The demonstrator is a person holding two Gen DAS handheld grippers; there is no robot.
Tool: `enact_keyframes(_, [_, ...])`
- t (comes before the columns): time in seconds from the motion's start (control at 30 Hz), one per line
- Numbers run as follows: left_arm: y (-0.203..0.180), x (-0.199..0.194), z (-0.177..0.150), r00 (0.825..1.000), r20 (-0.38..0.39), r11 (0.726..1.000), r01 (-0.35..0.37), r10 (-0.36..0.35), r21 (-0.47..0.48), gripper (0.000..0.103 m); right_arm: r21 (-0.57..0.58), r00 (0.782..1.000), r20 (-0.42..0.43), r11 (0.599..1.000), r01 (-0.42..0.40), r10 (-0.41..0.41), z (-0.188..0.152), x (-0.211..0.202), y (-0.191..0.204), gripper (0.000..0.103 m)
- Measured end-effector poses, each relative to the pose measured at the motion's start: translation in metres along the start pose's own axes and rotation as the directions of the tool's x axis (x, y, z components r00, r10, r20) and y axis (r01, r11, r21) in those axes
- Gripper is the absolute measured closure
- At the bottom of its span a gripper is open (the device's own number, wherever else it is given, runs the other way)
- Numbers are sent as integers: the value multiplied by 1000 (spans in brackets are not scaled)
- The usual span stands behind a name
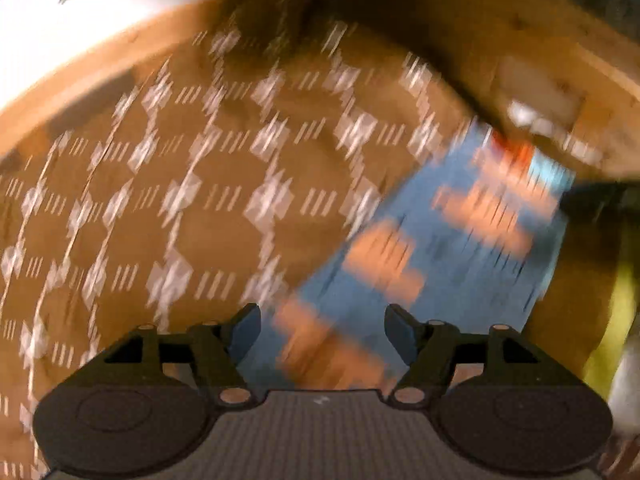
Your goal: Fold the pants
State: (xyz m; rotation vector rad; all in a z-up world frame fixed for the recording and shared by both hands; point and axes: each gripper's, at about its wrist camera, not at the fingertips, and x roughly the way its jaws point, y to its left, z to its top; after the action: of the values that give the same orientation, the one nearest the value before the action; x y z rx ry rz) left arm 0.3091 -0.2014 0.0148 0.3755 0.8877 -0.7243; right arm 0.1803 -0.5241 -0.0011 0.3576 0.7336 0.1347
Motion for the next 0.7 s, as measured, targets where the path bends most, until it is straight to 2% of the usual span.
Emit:
enact_keyframes(0.03, [-8, 3, 16, 1000, 10, 1000, 18, -18, -4, 29, 13, 1000, -3, 1000, -8, 8, 1, 2, -3, 28])
enact_keyframes(0.1, [-23, 16, 46, 999, 12, 999, 51, -51, -16, 29, 9, 1000, -2, 1000, -4, 4, 3, 4, -4, 40])
enact_keyframes(0.17, [-41, 34, 70, 997, 18, 997, 74, -74, 3, 31, 19, 1000, 3, 1000, 15, -15, 3, 4, -10, 59])
enact_keyframes(0.23, [-60, 53, 85, 998, 10, 997, 54, -55, 49, 32, 70, 1000, 14, 998, 0, -1, 2, 3, -19, 65])
enact_keyframes(0.3, [-76, 77, 95, 1000, -16, 996, 1, 1, 88, 38, 83, 1000, 18, 996, -14, 13, 1, 2, -24, 65])
enact_keyframes(0.4, [-81, 101, 93, 999, -39, 995, -27, 30, 96, 38, 31, 1000, 6, 999, -12, 11, 0, 3, -19, 63])
enact_keyframes(0.5, [-79, 107, 84, 999, -18, 997, -34, 35, 72, 32, -19, 1000, -6, 1000, 3, -3, -1, 6, -13, 62])
enact_keyframes(0.63, [-73, 105, 75, 1000, -3, 999, -29, 29, 46, 29, -36, 1000, -2, 999, 23, -23, -3, 8, -7, 84])
enact_keyframes(0.7, [-68, 100, 77, 1000, -12, 1000, -20, 20, 7, 29, -37, 1000, 15, 999, 28, -27, -4, 7, -4, 87])
